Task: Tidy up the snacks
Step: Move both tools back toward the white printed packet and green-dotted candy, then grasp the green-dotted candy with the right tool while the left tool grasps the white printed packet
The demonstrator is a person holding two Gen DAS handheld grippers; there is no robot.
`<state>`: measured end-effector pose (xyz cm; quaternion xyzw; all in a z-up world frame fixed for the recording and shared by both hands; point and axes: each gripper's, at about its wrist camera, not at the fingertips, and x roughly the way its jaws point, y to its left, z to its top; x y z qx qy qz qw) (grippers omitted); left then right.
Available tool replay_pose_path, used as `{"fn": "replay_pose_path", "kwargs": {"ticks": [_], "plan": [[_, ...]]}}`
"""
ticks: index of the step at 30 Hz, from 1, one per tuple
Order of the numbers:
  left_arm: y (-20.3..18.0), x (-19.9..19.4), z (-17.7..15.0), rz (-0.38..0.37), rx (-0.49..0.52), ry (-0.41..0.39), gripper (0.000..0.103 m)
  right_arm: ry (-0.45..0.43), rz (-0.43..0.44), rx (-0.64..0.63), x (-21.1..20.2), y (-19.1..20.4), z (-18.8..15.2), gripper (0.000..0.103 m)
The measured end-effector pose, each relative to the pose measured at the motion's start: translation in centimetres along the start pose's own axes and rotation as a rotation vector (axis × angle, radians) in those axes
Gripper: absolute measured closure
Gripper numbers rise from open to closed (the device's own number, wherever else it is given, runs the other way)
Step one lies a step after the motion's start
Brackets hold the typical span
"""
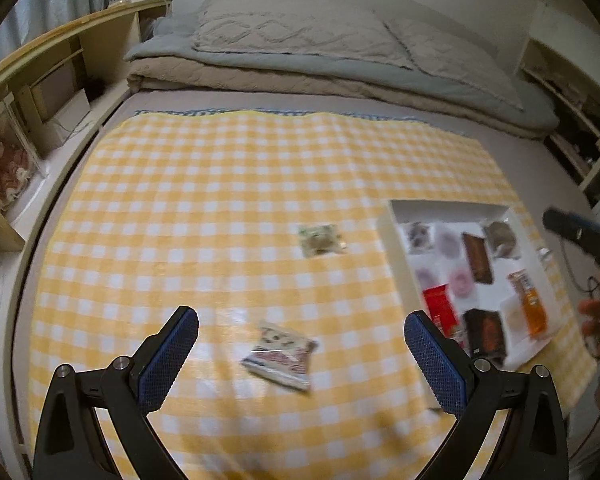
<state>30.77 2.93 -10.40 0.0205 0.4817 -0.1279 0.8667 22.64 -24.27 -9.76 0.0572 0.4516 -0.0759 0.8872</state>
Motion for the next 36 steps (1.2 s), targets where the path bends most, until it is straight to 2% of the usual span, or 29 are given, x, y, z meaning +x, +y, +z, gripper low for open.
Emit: {"fn": "replay_pose_path", "kwargs": {"ticks": [5,9,13,16,18,20,23,24,28,31,33,36], "plan": [[0.7,1.7,0.1,0.006,0.040,0.044,0.000,0.016,0.029,0.002,2.3,3.0,1.2,0.000],[0.7,3.2,0.1,-0.002,0.098,0.089,0.002,0.041,0.110,0.031,4.2,5.3,2.0,0.000],[0.7,5.2,0.1,-0.027,0.145,0.152,0.022,0.057,0.147,0.007,5.8,8.1,2.9,0.000],[0.8,7.1,0.1,-0.041,0.175,0.200,0.028,0.084,0.180,-0.009,7.8,10.0,3.5,0.000],[0.6,8.5,0.2,-0.053,0.177,0.221,0.029,0.113,0.186,-0.019,9.4,11.3,4.0,0.006],[0.6,9.7,0.4,-0.065,0.177,0.246,0.031,0.147,0.206,-0.009,10.9,12.1,4.2,0.022],[0.8,11.7,1.0,-0.093,0.169,0.280,0.032,0.214,0.224,0.022,13.6,12.9,4.2,0.038],[0.9,12.3,1.1,-0.099,0.167,0.290,0.032,0.229,0.230,0.025,14.4,13.0,4.1,0.041],[0.8,14.5,1.2,-0.118,0.172,0.331,0.035,0.263,0.234,0.042,17.5,13.5,4.5,0.067],[0.9,16.2,0.9,-0.109,0.190,0.361,0.038,0.291,0.248,0.078,20.0,13.7,5.0,0.072],[1.0,17.4,0.9,-0.104,0.197,0.382,0.040,0.296,0.223,0.053,21.5,14.2,5.3,0.074],[1.0,18.9,0.7,-0.099,0.203,0.407,0.046,0.314,0.164,-0.006,23.1,14.5,5.1,0.086]]}}
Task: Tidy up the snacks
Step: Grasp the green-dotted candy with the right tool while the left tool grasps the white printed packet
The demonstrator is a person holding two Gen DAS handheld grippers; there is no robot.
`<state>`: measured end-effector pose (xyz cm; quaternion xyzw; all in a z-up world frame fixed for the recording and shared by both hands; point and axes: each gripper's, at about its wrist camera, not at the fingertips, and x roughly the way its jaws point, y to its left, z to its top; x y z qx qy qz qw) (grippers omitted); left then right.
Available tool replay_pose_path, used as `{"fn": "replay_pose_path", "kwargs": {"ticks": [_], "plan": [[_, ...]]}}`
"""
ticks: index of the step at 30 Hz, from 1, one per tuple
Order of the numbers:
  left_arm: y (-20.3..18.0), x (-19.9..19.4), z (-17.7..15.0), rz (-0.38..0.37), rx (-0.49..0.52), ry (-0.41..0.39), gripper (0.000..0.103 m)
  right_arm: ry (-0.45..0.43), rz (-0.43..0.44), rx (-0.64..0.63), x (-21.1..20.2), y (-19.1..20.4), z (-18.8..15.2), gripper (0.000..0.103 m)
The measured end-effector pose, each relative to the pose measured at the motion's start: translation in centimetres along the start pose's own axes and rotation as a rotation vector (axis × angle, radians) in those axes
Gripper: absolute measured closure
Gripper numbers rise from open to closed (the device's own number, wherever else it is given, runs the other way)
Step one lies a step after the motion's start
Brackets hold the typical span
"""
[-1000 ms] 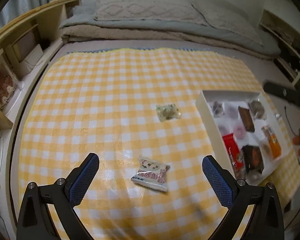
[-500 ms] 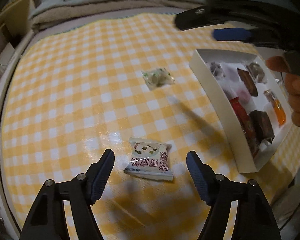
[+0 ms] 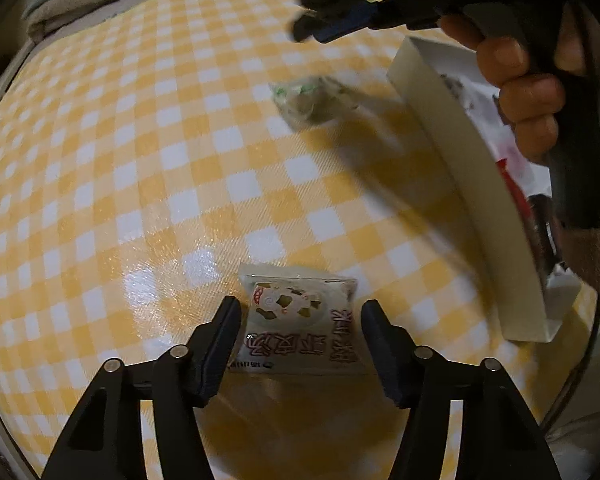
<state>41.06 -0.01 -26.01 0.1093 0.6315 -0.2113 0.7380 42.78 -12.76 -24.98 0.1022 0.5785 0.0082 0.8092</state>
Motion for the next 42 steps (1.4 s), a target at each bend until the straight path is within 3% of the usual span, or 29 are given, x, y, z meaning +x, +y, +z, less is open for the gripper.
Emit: {"fn": "replay_pose_path", "kwargs": {"ticks": [1,7,12,17,19,23,25,28,32,37,40,41,42], "plan": [[0.1,0.4,0.2,0.001,0.000,0.006,0.048,0.008,-0.031,-0.008,0.5,-0.1,0.0,0.094],[0.1,1.5,0.6,0.004,0.008,0.003,0.050,0.072,-0.098,-0.082,2.3,-1.4,-1.0,0.094],[0.3,1.8,0.8,0.026,-0.007,-0.013,0.052,0.115,-0.082,-0.184,1.9,-0.5,-2.6,0.094],[1.9,1.1,0.7,0.053,-0.069,-0.038,0.052,0.215,-0.086,-0.258,2.0,0.3,-4.9,0.094],[2.4,0.5,0.5,0.050,-0.091,-0.054,0.052,0.181,-0.088,-0.250,1.3,0.2,-4.9,0.094],[4.0,-0.4,0.6,0.043,-0.146,-0.096,0.052,0.053,-0.004,-0.135,-1.1,-1.0,-3.7,0.094],[4.9,-0.6,0.7,0.036,-0.173,-0.108,0.052,0.034,0.018,-0.120,-1.2,-1.4,-3.3,0.092],[5.5,-1.1,0.3,0.030,-0.209,-0.123,0.053,0.060,0.049,-0.200,-0.3,-1.0,-3.5,0.081],[6.2,-1.9,-0.2,0.023,-0.235,-0.143,0.053,0.097,0.030,-0.400,1.2,0.7,-4.7,0.069],[6.4,-2.5,-0.4,0.019,-0.258,-0.159,0.053,0.125,-0.022,-0.514,2.9,1.4,-5.2,0.058],[6.5,-2.9,-0.4,0.023,-0.269,-0.163,0.053,0.147,-0.048,-0.550,3.6,1.8,-6.0,0.059],[6.5,-2.9,-0.4,0.025,-0.273,-0.165,0.053,0.152,-0.054,-0.554,3.6,1.9,-6.2,0.068],[6.6,-3.1,-0.4,0.029,-0.279,-0.168,0.053,0.155,-0.058,-0.557,3.4,1.7,-6.1,0.069]]}}
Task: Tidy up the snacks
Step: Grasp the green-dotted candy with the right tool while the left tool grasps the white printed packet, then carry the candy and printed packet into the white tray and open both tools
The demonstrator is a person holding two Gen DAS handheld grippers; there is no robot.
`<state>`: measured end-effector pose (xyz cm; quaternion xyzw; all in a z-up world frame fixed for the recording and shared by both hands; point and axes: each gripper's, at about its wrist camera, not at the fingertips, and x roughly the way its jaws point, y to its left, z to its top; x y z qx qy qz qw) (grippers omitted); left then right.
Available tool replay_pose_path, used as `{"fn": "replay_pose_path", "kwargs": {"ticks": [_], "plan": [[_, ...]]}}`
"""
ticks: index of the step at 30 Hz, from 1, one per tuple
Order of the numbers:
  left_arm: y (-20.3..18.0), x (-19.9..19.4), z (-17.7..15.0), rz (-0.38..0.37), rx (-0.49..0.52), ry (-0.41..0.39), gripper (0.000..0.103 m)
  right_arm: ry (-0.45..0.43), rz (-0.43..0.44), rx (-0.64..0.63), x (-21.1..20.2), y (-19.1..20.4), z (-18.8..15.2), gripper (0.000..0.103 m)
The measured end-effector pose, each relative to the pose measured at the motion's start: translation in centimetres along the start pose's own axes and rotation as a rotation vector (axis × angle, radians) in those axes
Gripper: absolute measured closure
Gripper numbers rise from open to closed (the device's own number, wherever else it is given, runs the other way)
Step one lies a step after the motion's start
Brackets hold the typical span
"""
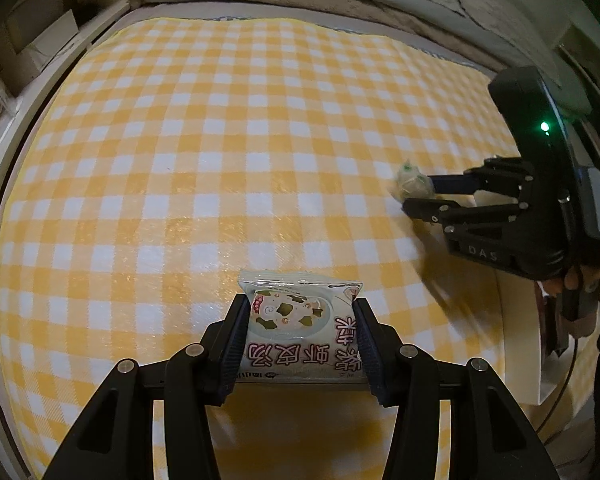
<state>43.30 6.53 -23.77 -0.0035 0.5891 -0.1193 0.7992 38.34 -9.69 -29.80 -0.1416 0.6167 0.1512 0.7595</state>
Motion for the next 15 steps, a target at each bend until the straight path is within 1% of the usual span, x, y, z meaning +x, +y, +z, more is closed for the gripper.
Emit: {"fn": "replay_pose_path", "kwargs": {"ticks": [2,7,13,15], "plan": [[0.2,-0.8,-0.1,0.007,-0.014,-0.012,0.053,-0.004,-0.007,0.004,-0.2,0.1,0.1,0.073],[0.1,-3.0,-0.1,0.017,-0.048,-0.071,0.054,-0.054,-0.005,0.070,-2.1,-0.2,0.1,0.073],[-0.9,-5.8,-0.6,0.025,-0.059,-0.134,0.054,-0.097,-0.010,0.136,-5.1,-0.1,-1.1,0.073],[-1.5,-6.8,-1.0,0.041,-0.055,-0.159,0.054,-0.117,-0.013,0.149,-6.4,-0.2,-1.5,0.073]]}}
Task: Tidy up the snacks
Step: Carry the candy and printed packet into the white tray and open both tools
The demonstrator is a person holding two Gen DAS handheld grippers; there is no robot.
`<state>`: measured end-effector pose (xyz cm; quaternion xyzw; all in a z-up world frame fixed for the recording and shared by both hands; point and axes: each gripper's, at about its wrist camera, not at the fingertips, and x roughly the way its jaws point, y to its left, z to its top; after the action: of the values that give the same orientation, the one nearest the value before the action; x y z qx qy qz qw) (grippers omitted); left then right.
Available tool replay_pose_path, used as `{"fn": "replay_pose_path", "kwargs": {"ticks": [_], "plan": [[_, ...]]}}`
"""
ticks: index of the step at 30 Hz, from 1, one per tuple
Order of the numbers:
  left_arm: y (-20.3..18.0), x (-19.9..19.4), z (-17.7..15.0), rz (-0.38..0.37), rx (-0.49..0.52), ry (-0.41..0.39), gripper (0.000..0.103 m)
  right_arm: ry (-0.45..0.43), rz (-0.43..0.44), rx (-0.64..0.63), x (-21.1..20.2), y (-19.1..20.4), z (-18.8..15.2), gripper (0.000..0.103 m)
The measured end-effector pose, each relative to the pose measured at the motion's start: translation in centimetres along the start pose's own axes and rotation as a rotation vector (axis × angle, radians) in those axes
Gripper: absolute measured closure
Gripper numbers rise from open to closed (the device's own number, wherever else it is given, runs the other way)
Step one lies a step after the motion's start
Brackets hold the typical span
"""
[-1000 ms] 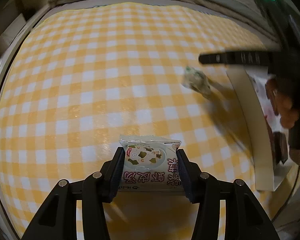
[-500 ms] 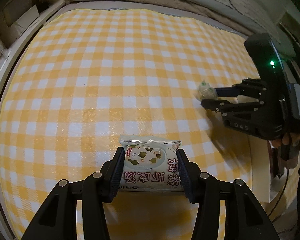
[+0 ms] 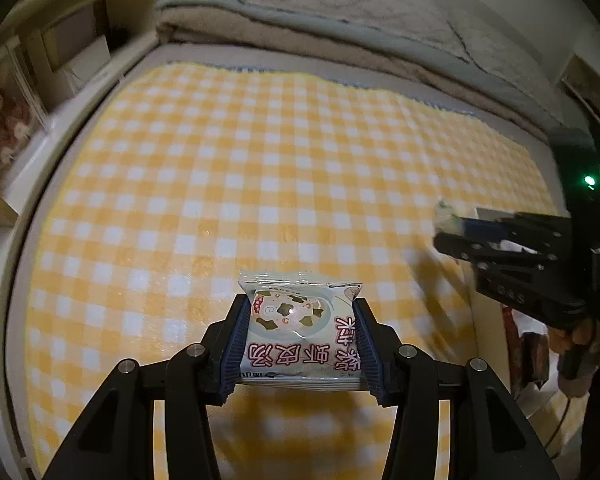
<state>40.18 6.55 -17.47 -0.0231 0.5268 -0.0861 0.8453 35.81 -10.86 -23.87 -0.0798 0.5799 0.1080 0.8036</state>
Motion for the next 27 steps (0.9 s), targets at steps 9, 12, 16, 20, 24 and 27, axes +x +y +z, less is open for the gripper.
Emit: {"fn": "replay_pose_path", "kwargs": {"ticks": [9,12,16,20,24,27], "plan": [[-1.9,-4.6,-1.8,0.013,0.009,-0.090,0.054,-0.105,-0.011,0.054,-6.3,-1.3,-1.8,0.073],[-2.7,-6.0,-2.4,0.010,0.019,-0.110,0.054,-0.132,-0.010,0.074,-8.2,-1.6,-2.5,0.073],[-3.8,-7.7,-3.1,0.015,0.046,-0.136,0.054,-0.172,-0.009,0.106,-10.8,-2.3,-3.8,0.073],[-5.4,-9.4,-3.6,0.006,0.080,-0.170,0.054,-0.197,-0.015,0.138,-12.8,-3.2,-5.1,0.073],[-7.2,-10.8,-4.4,-0.005,0.116,-0.202,0.054,-0.223,-0.037,0.166,-14.6,-4.3,-6.5,0.073],[-8.7,-11.1,-4.8,-0.018,0.142,-0.210,0.054,-0.243,-0.049,0.193,-16.0,-5.6,-7.8,0.073]]}}
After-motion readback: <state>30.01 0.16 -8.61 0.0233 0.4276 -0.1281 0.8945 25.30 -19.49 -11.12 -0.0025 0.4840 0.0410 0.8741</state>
